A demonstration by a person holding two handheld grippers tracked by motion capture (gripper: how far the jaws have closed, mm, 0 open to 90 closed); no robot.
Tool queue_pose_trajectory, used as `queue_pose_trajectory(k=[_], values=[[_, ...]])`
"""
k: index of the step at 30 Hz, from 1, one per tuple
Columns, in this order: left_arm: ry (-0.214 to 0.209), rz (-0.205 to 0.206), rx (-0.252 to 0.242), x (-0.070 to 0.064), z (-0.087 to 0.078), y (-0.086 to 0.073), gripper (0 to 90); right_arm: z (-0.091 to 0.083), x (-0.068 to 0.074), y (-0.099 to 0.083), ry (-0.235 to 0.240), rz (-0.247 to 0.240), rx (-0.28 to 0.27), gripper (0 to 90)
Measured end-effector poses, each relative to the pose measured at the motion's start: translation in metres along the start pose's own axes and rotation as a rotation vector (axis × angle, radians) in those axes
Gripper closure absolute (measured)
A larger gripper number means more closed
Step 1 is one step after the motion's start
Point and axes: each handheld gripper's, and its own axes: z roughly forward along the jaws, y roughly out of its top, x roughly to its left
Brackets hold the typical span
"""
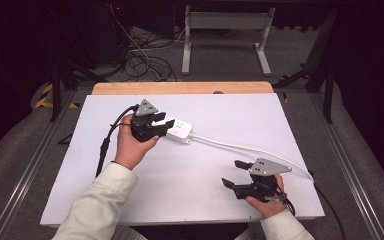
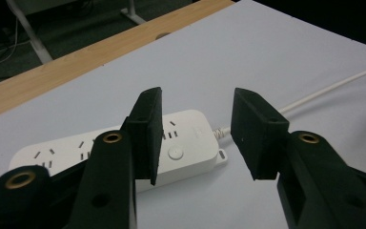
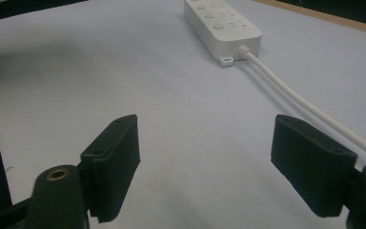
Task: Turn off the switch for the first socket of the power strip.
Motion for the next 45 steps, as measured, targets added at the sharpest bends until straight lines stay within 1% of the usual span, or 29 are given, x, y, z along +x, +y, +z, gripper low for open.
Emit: queue_pose_trajectory(k=[3, 4, 6, 9, 11, 13, 15, 18, 22, 23, 26, 27, 31, 34, 37, 40, 45], values=[[-0.004, -0.001, -0.019, -0.002, -0.012, -0.001, 45.8, -0.001, 0.0, 0.0, -0.002, -0.002, -0.005, 25.5], [-0.005, 0.007, -0.027, -0.001, -0.016, -0.001, 44.9, -0.001, 0.0, 0.0, -0.002, -0.002, -0.008, 25.7], [-0.005, 0.009, -0.044, -0.001, -0.025, -0.001, 42.0, -0.001, 0.0, 0.0, -0.002, -0.003, -0.008, 25.7], [-0.007, 0.005, -0.085, -0.001, -0.039, -0.003, 35.6, -0.001, 0.0, 0.0, -0.004, -0.003, -0.006, 25.7], [-0.014, 0.007, -0.105, -0.001, -0.049, -0.006, 34.0, -0.001, 0.0, 0.001, -0.004, -0.003, -0.007, 25.7], [-0.021, 0.01, -0.111, -0.001, -0.057, -0.009, 32.3, -0.001, 0.0, 0.001, -0.004, -0.002, -0.008, 25.7], [-0.019, 0.012, -0.118, -0.001, -0.064, -0.014, 31.0, -0.001, 0.0, 0.001, -0.005, -0.002, -0.009, 25.6], [-0.009, 0.02, -0.123, -0.001, -0.074, -0.024, 30.3, -0.001, 0.0, 0.001, -0.006, -0.006, -0.01, 25.8], [-0.013, 0.017, -0.134, -0.002, -0.086, -0.037, 28.1, -0.001, 0.0, 0.001, -0.006, -0.01, -0.009, 26.0], [-0.01, 0.026, -0.136, -0.001, -0.089, -0.041, 27.8, -0.001, 0.0, 0.001, -0.007, -0.01, -0.01, 25.9], [-0.031, -0.001, -0.145, -0.001, -0.096, -0.053, 26.9, -0.001, 0.0, 0.001, -0.006, -0.006, -0.009, 25.9], [-0.044, -0.021, -0.153, -0.001, -0.098, -0.057, 26.7, -0.001, 0.0, 0.001, -0.006, -0.008, -0.009, 26.0], [-0.048, -0.028, -0.166, -0.001, -0.108, -0.073, 25.9, -0.001, 0.0, 0.001, -0.004, -0.005, -0.012, 26.2], [-0.047, -0.026, -0.155, -0.002, -0.114, -0.084, 25.9, -0.001, 0.0, 0.001, -0.005, -0.005, -0.01, 26.2], [-0.026, -0.005, -0.131, -0.003, -0.117, -0.097, 26.0, -0.002, 0.0, 0.0, -0.005, -0.002, -0.011, 26.2], [-0.032, -0.007, -0.127, -0.005, -0.121, -0.109, 26.1, -0.001, 0.0, 0.0, -0.004, 0.001, -0.011, 26.2], [-0.024, 0.004, -0.12, -0.007, -0.128, -0.126, 26.1, -0.001, 0.001, 0.0, -0.003, -0.001, -0.012, 26.2]])
